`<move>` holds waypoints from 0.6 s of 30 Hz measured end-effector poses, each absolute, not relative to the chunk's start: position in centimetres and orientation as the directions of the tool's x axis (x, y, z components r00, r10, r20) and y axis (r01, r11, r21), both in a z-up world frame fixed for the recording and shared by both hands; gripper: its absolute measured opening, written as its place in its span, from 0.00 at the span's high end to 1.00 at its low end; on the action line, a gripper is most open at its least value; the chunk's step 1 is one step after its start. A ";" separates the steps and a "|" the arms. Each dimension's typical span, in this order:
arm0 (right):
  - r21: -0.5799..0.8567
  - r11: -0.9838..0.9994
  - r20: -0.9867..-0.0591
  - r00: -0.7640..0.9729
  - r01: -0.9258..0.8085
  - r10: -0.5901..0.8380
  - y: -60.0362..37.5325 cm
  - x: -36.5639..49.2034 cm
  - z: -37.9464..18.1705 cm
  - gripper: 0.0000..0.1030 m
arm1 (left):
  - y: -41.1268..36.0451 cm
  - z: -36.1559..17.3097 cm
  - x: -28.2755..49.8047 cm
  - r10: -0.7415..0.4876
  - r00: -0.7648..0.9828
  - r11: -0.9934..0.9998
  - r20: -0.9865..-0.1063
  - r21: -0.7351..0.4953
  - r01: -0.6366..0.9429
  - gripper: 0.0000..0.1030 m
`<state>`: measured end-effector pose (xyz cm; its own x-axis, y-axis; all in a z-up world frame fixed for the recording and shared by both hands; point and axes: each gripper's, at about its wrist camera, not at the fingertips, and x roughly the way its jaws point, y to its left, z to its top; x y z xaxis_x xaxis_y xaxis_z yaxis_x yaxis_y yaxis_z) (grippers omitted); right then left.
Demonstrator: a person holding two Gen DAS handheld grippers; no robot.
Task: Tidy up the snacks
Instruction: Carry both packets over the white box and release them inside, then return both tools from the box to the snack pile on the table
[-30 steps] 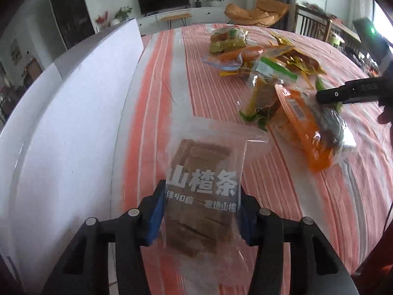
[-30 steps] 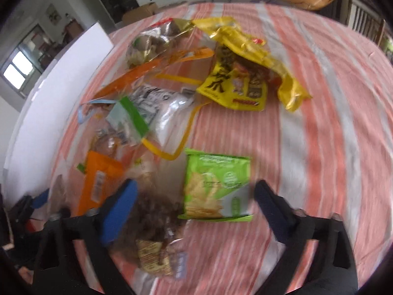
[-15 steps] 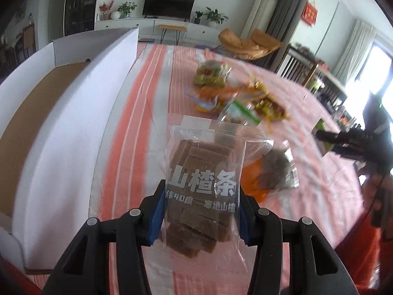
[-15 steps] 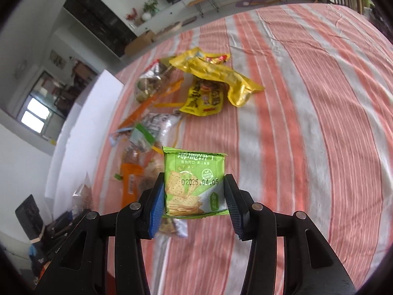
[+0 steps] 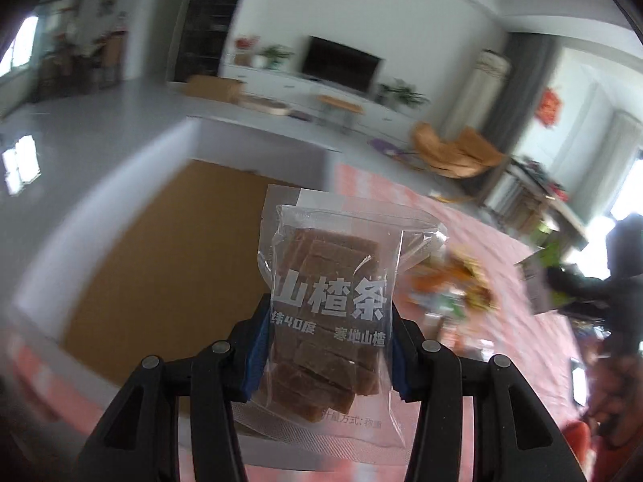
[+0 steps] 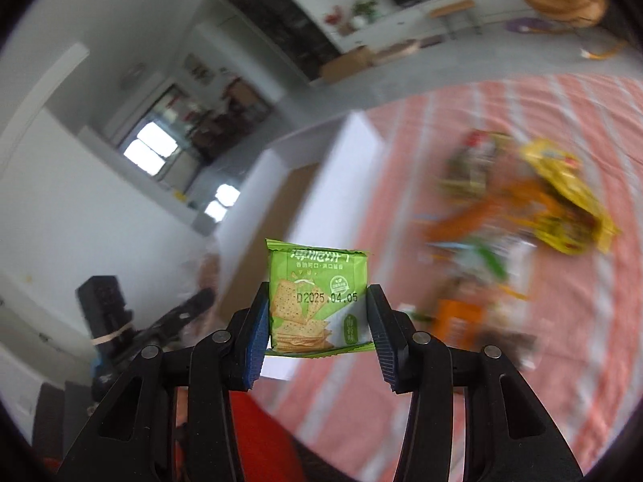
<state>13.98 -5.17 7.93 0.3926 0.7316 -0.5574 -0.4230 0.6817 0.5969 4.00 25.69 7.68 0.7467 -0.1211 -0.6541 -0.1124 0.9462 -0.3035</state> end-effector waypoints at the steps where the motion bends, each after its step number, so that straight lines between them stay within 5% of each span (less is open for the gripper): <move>1: 0.606 0.651 -0.543 0.361 -0.457 0.758 -2.4 14.3 8.7 0.53 | 27.0 7.6 4.0 -0.088 0.740 0.948 -0.667 -0.285 -0.143 0.53; 6: 0.617 0.555 -0.513 0.250 -0.559 0.821 8.4 14.9 9.7 0.48 | 31.8 5.3 4.7 0.097 0.651 0.940 -0.752 -0.145 -0.308 0.43; 7: 0.625 0.546 -0.513 0.235 -0.557 0.826 9.7 15.3 9.4 0.36 | 32.3 4.8 4.7 0.113 0.640 0.937 -0.760 -0.133 -0.323 0.28; 8: 0.635 0.540 -0.515 0.218 -0.552 0.829 10.7 15.7 8.9 0.12 | 32.7 4.4 4.6 0.127 0.638 0.931 -0.759 -0.131 -0.340 0.15; 9: 0.646 0.538 -0.517 0.208 -0.541 0.831 11.3 16.1 8.4 0.07 | 32.6 4.1 4.2 0.136 0.646 0.927 -0.751 -0.134 -0.351 0.12; 15: 0.528 0.652 -0.568 0.344 -0.544 0.748 6.5 14.9 4.9 0.08 | 31.0 3.9 2.6 0.071 0.722 0.920 -0.688 -0.234 -0.314 0.06; 18: 0.249 0.810 -0.674 0.506 -0.531 0.539 1.7 12.8 0.9 0.08 | 27.1 4.6 2.0 -0.026 0.753 0.939 -0.657 -0.275 -0.207 0.06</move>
<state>12.76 1.71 0.93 0.5062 0.5386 -0.6735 -0.5306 0.8102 0.2491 2.05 27.08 4.58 0.7531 -0.0263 -0.6573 -0.2075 0.9387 -0.2753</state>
